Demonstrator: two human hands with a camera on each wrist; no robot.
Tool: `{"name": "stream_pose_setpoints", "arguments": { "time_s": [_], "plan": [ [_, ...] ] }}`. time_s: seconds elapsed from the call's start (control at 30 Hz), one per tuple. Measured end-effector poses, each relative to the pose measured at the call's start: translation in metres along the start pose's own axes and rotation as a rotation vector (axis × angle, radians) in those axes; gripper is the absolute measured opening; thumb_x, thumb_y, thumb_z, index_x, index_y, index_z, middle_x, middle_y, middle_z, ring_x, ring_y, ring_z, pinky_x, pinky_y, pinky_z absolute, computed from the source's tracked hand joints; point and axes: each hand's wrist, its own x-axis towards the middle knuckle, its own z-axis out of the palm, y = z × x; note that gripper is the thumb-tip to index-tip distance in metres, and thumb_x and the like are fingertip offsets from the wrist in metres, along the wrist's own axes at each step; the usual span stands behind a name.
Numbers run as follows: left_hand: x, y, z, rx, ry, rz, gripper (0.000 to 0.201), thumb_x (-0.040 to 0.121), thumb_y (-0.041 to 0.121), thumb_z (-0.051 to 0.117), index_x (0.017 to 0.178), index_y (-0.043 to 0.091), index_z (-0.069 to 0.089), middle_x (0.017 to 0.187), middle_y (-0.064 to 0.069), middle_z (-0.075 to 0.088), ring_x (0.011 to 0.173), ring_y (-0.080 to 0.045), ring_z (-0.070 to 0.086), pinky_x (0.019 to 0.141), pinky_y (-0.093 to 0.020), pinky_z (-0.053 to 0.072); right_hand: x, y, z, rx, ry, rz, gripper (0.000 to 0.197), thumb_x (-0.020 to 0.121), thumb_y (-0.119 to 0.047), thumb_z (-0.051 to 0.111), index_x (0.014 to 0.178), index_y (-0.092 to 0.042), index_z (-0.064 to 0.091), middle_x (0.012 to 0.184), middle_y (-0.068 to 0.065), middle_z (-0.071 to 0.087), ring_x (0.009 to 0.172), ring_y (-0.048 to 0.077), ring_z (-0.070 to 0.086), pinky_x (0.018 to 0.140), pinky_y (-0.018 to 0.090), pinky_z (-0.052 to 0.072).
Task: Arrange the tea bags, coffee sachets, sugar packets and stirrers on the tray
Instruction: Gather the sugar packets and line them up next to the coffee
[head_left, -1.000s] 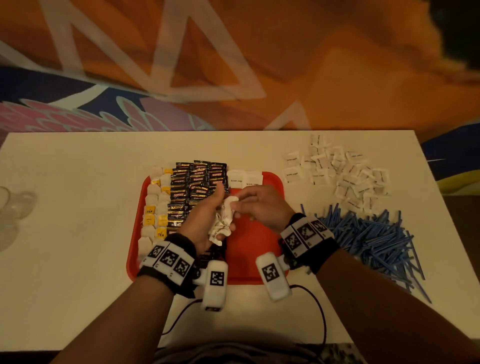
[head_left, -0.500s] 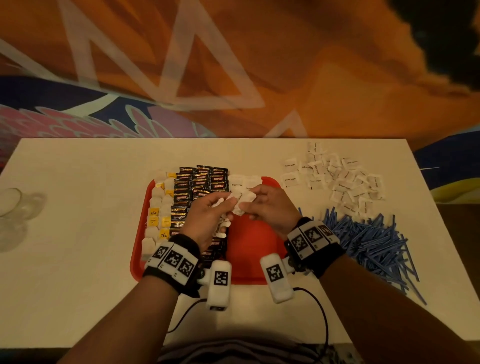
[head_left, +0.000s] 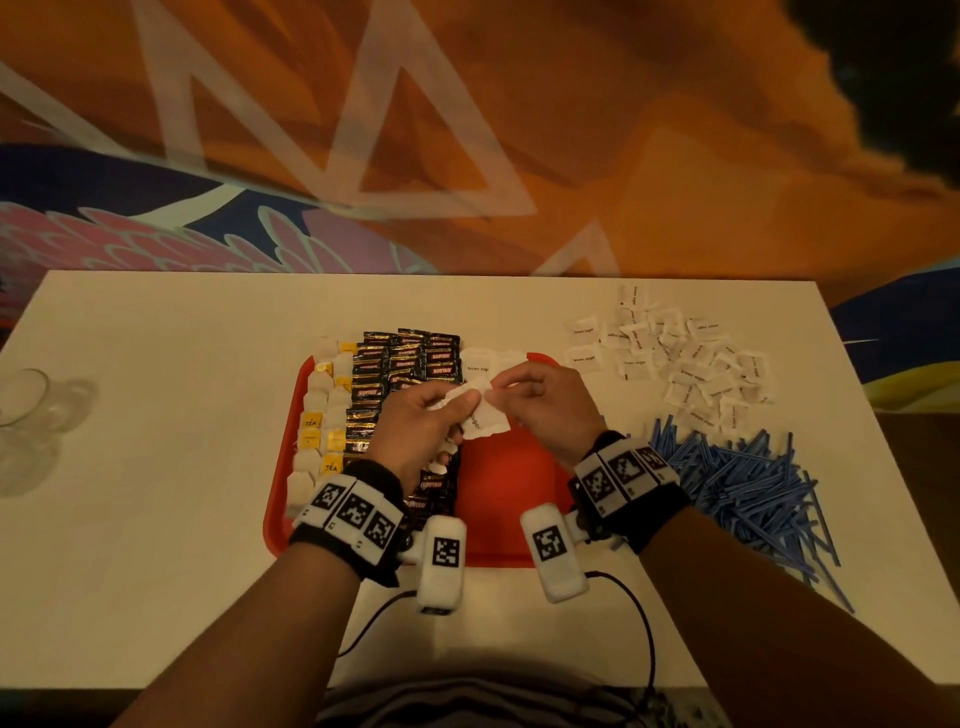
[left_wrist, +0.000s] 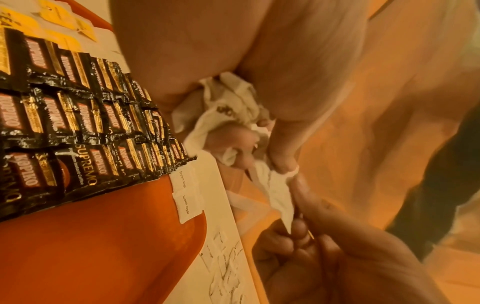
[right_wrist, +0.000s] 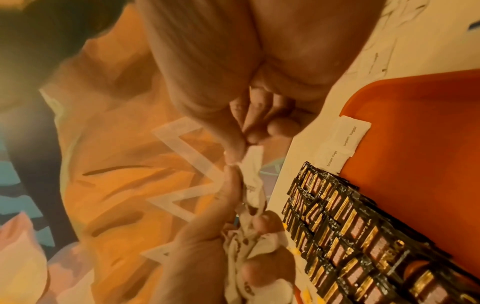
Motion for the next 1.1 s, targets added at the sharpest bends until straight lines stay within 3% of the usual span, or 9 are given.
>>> {"name": "stream_pose_setpoints", "arguments": {
  "time_s": [0.1,0.23,0.47,0.57,0.67,0.77,0.83,0.97,1.1],
  "plan": [
    [0.0,-0.001,0.0,-0.113,0.015,-0.041,0.011,0.092,0.022,0.07,0.095,0.011,0.072,0.07,-0.006,0.063,0.052,-0.012,0.051,0.038,-0.021,0.037,0.0,-0.001,-0.001,0.113,0.093,0.005,0.008,0.084,-0.015,0.075,0.079,-0.019,0.07,0.071,-0.005,0.065,0.062,0.004,0.056,0.06,0.022,0.046],
    [0.0,0.0,0.002,-0.251,-0.008,-0.065,0.009,0.092,0.02,0.068,0.097,0.013,0.071,0.076,-0.003,0.068,0.056,-0.011,0.054,0.038,-0.02,0.036,-0.005,0.0,0.001,0.036,-0.087,0.011,0.012,0.081,-0.014,0.077,0.078,-0.02,0.068,0.073,-0.01,0.068,0.066,0.001,0.062,0.056,0.021,0.05],
    [0.0,0.003,0.0,-0.081,0.001,-0.008,0.007,0.093,0.017,0.068,0.099,0.018,0.071,0.097,-0.008,0.071,0.058,-0.013,0.057,0.04,-0.022,0.039,0.004,-0.006,-0.004,-0.123,0.009,-0.105,0.013,0.083,-0.007,0.074,0.076,-0.018,0.069,0.073,-0.001,0.067,0.06,0.005,0.059,0.061,0.016,0.048],
    [-0.002,0.008,0.0,0.007,0.039,0.103,0.007,0.093,0.023,0.069,0.094,0.02,0.075,0.085,0.0,0.073,0.059,-0.01,0.059,0.042,-0.025,0.043,0.006,-0.008,-0.007,-0.26,-0.005,-0.224,0.01,0.08,-0.007,0.075,0.079,-0.017,0.073,0.076,-0.005,0.069,0.065,-0.003,0.06,0.065,0.008,0.046],
    [-0.004,0.012,0.0,0.067,0.084,0.188,0.007,0.091,0.023,0.071,0.093,0.021,0.077,0.071,0.007,0.071,0.057,-0.008,0.059,0.044,-0.027,0.047,0.01,-0.005,-0.01,-0.262,-0.019,-0.236,0.011,0.08,-0.009,0.076,0.078,-0.02,0.074,0.081,-0.001,0.073,0.075,0.01,0.067,0.073,0.02,0.053],
    [-0.002,0.013,-0.001,0.127,0.105,0.238,0.007,0.092,0.019,0.07,0.089,0.019,0.077,0.067,0.006,0.069,0.056,-0.008,0.057,0.045,-0.029,0.046,0.013,-0.002,-0.011,-0.205,-0.001,-0.151,0.003,0.08,-0.013,0.076,0.078,-0.015,0.076,0.08,0.001,0.073,0.077,0.013,0.067,0.077,0.028,0.053],
    [0.0,0.013,-0.001,0.155,0.116,0.256,0.011,0.093,0.016,0.068,0.085,0.018,0.075,0.065,0.002,0.067,0.056,-0.011,0.056,0.045,-0.028,0.045,0.013,-0.001,-0.012,-0.247,0.045,-0.159,0.009,0.08,-0.021,0.078,0.079,-0.013,0.075,0.08,0.001,0.073,0.078,0.013,0.067,0.076,0.029,0.054],
    [0.003,0.013,0.0,0.147,0.112,0.249,0.013,0.094,0.016,0.067,0.084,0.02,0.074,0.063,-0.002,0.064,0.054,-0.016,0.054,0.044,-0.027,0.044,0.008,-0.004,-0.01,-0.113,-0.131,-0.168,0.02,0.078,-0.013,0.08,0.094,-0.006,0.07,0.092,0.002,0.072,0.08,0.004,0.067,0.074,0.016,0.052],
    [0.006,0.012,0.001,0.139,0.143,0.256,0.012,0.096,0.017,0.065,0.087,0.022,0.071,0.062,-0.002,0.062,0.053,-0.016,0.054,0.043,-0.025,0.044,0.013,-0.001,-0.008,-0.132,-0.087,-0.14,0.009,0.082,-0.01,0.076,0.089,-0.009,0.072,0.071,0.005,0.069,0.057,0.006,0.06,0.058,0.019,0.048]
  ]
}}
